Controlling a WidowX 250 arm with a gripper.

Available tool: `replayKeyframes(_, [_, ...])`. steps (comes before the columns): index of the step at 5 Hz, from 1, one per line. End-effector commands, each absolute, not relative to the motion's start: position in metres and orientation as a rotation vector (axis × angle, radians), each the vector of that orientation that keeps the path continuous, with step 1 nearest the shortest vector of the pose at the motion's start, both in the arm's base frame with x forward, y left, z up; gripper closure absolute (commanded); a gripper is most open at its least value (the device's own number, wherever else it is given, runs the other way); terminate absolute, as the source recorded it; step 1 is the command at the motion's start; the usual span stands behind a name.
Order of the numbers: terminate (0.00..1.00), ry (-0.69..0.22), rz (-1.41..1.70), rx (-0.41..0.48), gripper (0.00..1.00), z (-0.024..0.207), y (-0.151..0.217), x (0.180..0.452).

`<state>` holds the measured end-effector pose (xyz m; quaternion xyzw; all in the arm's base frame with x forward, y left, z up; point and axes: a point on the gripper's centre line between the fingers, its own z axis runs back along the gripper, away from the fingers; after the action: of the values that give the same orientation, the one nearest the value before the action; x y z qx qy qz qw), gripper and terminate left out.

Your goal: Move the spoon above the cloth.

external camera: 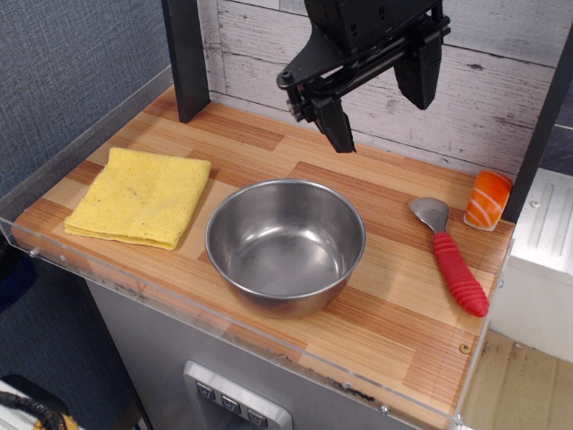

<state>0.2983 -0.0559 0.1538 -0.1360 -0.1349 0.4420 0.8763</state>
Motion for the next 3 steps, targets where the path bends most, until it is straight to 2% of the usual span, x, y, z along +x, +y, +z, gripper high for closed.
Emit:
replayKeyframes(1, [0.0,-0.281,0.922,-0.284,0.0,0.154,-0.056,0.298])
replayKeyframes(2, [0.0,-0.26,0.891,-0.282,0.0,0.141,-0.07,0.303])
replayKeyframes(3, [0.0,-0.281,0.835,-0.298,0.0,0.125,-0.085,0.308])
